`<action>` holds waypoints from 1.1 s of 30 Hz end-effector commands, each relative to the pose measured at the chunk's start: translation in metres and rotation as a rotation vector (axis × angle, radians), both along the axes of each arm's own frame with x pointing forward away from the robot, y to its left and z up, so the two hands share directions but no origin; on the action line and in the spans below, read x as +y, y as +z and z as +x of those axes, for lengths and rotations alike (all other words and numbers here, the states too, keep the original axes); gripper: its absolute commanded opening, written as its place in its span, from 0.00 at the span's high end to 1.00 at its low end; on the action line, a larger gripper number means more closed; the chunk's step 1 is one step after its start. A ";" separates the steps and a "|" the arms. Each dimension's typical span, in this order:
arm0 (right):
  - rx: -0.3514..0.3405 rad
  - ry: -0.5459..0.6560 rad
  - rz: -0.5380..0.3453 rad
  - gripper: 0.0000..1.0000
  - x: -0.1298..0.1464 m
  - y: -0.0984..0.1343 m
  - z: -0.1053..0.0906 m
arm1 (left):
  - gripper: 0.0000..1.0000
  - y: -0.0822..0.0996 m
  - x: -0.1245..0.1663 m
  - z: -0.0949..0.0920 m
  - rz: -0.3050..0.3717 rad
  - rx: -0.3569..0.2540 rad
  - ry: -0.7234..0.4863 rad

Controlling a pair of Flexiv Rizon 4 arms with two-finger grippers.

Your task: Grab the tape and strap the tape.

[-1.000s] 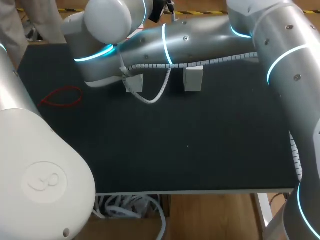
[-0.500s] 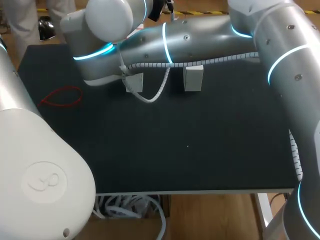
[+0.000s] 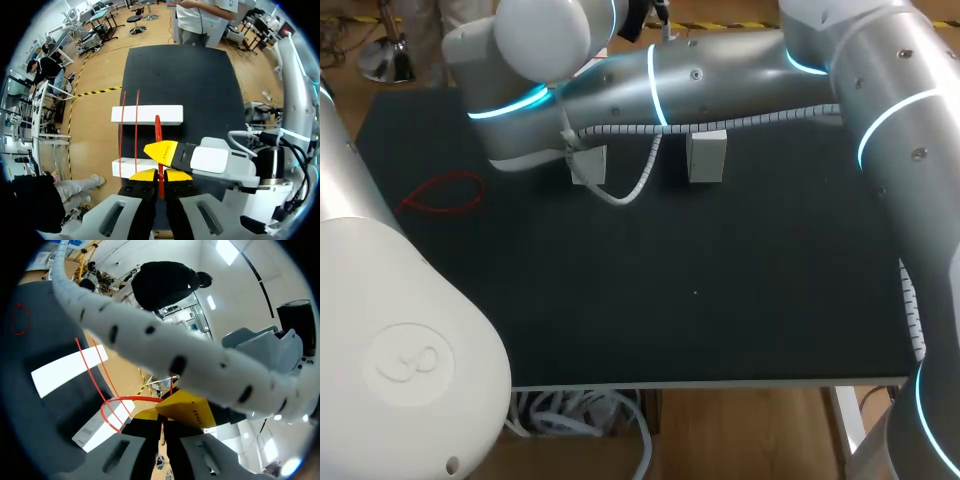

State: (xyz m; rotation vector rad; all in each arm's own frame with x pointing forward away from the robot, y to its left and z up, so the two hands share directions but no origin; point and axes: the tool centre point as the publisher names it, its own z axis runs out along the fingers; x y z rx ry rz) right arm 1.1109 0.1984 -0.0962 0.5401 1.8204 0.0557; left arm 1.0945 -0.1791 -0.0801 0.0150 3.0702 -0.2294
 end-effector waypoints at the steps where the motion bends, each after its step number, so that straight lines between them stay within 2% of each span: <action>1: 0.009 0.005 -0.003 1.00 -0.001 0.002 0.000 | 1.00 0.001 0.000 0.000 0.002 0.001 0.002; 6: 0.022 0.007 0.004 0.98 -0.002 0.001 0.000 | 1.00 0.001 0.000 0.000 0.002 0.001 0.002; 8: 0.025 0.007 0.004 0.78 -0.003 0.001 0.000 | 1.00 0.001 0.000 0.000 0.002 0.001 0.002; 11: 0.025 0.011 0.004 0.80 -0.003 0.001 0.000 | 1.00 0.001 0.000 0.000 0.002 0.001 0.002; 16: 0.024 0.014 0.005 0.72 -0.003 0.001 0.000 | 1.00 0.001 0.000 0.000 0.002 0.001 0.002; 19: 0.017 0.022 0.002 0.76 -0.004 0.002 -0.001 | 1.00 0.001 0.000 0.000 0.002 0.001 0.002; 23: 0.014 0.035 0.005 0.73 -0.005 0.005 -0.004 | 1.00 0.001 0.000 0.000 0.002 0.001 0.002; 33: 0.060 0.120 0.043 0.72 -0.011 0.010 -0.026 | 1.00 0.001 0.000 0.000 0.002 0.001 0.002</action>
